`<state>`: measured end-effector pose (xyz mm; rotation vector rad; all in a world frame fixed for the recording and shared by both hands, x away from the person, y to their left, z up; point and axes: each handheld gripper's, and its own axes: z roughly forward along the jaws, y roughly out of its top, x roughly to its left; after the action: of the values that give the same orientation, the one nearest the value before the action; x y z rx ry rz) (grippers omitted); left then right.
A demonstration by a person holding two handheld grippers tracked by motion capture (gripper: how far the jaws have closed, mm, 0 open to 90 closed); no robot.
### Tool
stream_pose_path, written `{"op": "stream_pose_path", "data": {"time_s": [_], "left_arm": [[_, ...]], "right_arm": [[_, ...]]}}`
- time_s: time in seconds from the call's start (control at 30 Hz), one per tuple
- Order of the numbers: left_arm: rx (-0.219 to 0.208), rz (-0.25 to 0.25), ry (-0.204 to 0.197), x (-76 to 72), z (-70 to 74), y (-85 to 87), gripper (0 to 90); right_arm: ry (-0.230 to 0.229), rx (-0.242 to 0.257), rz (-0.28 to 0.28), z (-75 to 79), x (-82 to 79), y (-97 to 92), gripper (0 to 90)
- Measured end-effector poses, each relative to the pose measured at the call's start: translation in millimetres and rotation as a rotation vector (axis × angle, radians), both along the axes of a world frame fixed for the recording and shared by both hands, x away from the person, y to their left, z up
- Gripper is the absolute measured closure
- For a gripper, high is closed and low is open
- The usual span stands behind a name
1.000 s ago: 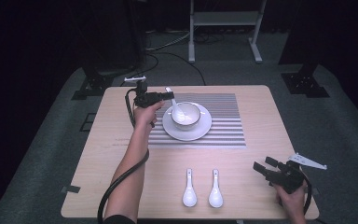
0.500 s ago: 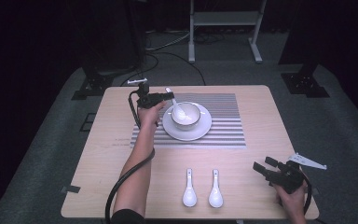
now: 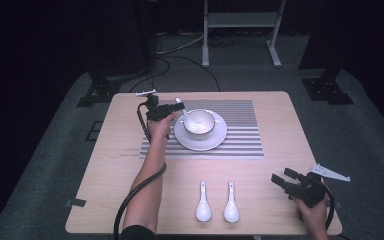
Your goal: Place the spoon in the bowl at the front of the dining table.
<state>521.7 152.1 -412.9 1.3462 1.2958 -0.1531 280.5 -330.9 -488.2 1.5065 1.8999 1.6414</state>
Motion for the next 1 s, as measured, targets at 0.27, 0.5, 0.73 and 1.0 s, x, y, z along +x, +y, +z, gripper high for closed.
{"op": "stream_pose_path", "data": {"time_s": [0.27,0.5,0.73,1.0], "left_arm": [[0.016,-0.036,0.002,-3.1,-5.9,-0.7,84.5],[0.052,-0.077,0.000,-8.0,-8.8,2.2,84.4],[0.051,-0.094,0.022,-13.3,-17.6,5.4,83.2],[0.061,-0.096,0.033,-17.1,-21.9,12.6,83.1]], "right_arm": [[0.003,0.001,0.004,0.1,-0.2,0.4,18.4],[0.004,0.002,0.005,0.1,-0.2,0.5,18.4],[0.007,0.003,0.007,-0.1,0.1,0.4,18.4],[0.008,0.000,0.011,-0.1,0.4,0.8,18.4]]}}
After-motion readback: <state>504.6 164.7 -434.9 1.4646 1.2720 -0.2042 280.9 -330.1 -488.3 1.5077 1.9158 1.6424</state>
